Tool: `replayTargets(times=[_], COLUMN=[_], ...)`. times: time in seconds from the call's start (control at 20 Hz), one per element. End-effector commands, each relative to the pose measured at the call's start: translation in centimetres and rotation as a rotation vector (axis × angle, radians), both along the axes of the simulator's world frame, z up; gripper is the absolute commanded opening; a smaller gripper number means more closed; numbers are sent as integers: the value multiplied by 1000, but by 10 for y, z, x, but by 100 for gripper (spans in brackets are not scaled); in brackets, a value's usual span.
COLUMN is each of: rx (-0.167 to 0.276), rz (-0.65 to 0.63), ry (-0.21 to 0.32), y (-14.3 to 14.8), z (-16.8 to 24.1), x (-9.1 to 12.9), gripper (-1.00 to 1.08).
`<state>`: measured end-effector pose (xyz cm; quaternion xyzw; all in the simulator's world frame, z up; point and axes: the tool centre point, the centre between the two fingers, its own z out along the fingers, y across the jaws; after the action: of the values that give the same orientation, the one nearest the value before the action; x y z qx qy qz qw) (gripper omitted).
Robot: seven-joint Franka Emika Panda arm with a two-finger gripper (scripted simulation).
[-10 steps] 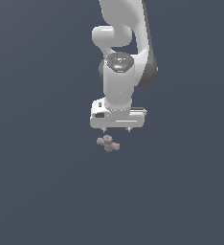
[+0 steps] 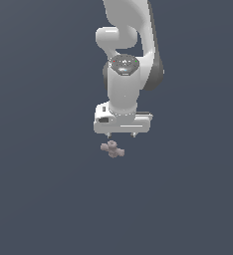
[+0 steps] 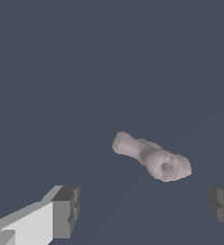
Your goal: Pick up the object and move it to a goal position.
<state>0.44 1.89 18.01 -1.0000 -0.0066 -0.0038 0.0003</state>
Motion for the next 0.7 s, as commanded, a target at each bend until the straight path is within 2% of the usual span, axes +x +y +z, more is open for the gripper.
replayTargets(times=[0.0,0.65], rx=[0,-1], rz=[0,25], ry=[0,-4], y=[0,-1], z=[0,7], x=[0,3], gripper=[68,68])
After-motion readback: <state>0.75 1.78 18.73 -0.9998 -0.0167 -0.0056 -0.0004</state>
